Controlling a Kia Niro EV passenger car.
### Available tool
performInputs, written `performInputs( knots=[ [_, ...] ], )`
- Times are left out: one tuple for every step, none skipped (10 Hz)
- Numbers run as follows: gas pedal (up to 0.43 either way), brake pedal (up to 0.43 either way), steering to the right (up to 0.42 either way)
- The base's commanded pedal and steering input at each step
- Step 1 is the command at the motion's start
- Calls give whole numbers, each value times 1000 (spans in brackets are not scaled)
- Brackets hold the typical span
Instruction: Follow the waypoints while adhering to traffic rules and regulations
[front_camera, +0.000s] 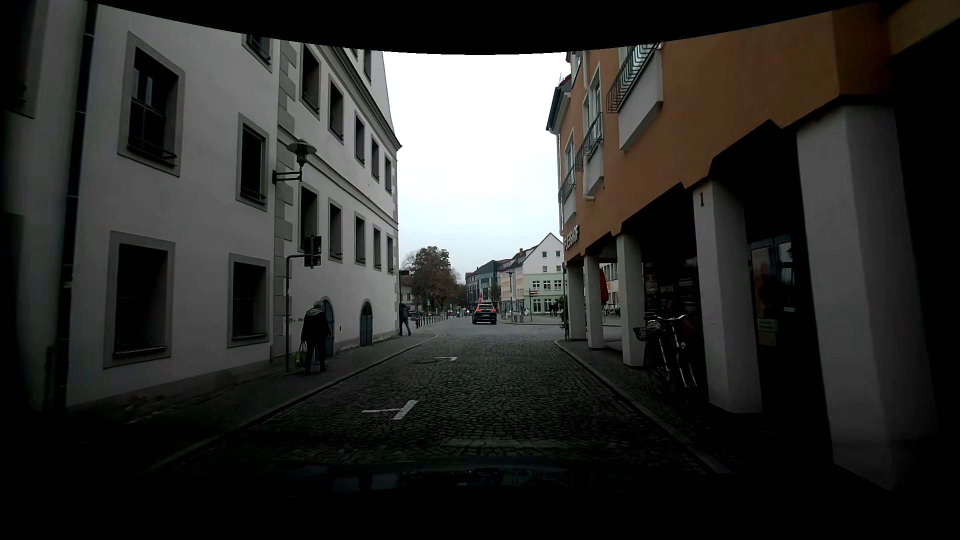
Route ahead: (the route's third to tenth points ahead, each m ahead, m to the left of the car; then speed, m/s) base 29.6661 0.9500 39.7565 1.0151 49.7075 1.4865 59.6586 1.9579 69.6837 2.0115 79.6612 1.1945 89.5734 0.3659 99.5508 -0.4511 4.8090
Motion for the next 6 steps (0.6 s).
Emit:
performInputs(
  knots=[
    [87, 0, 0],
    [87, 0, -4],
    [87, 0, -5],
    [87, 0, -3],
    [87, 0, -1],
    [79, 0, -3]
  ],
)
